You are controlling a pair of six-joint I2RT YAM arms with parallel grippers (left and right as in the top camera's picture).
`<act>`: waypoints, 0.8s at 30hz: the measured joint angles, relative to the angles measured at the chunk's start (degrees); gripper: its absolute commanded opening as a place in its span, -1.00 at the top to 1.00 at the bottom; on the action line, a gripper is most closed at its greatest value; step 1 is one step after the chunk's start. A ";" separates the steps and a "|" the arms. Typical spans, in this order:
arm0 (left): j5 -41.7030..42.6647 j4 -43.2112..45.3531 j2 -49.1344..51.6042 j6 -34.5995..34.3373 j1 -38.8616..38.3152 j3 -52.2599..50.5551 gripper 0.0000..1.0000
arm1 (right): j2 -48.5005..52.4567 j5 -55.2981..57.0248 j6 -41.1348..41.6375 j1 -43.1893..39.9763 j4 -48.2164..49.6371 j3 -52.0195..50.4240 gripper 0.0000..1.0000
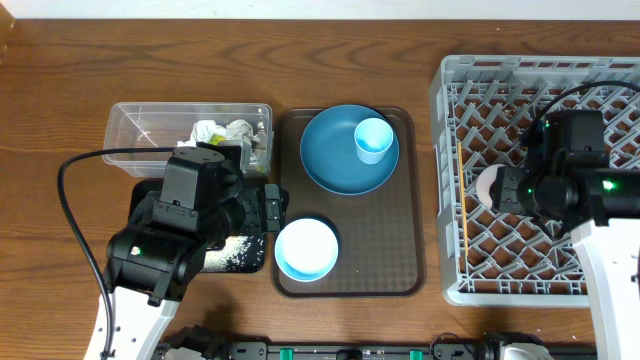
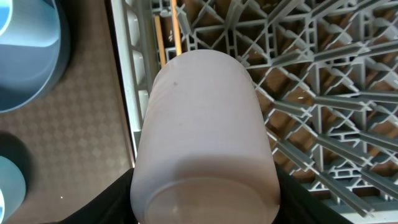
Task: Sort waste into correct bins and load items into the dishwasher rack
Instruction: 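Carry the pink cup right with right gripper over the rack, then lower the pink cup into the rack and open right gripper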
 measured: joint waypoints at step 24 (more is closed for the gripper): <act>0.00 0.02 0.00 0.00 0.00 0.00 -0.96 | 1.95 -2.45 0.00 0.00 -2.03 0.00 0.75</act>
